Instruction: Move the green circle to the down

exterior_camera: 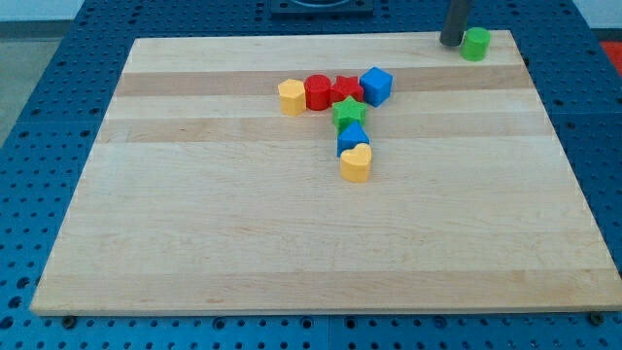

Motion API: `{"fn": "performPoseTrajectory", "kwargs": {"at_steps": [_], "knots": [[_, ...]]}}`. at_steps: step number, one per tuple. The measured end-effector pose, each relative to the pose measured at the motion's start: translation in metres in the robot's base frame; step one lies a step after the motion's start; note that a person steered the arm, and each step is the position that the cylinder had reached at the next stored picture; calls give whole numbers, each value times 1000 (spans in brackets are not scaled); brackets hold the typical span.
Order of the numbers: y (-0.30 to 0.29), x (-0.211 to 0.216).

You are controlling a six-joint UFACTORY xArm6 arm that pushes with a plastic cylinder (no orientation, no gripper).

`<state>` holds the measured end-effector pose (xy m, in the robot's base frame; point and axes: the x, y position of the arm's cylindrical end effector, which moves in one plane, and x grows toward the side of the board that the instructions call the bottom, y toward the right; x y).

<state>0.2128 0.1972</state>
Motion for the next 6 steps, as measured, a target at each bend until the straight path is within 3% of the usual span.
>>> {"fn": "performPoseTrajectory", "kwargs": {"at_steps": [4,6], "knots": [[-19,-5],[-38,40]]}}
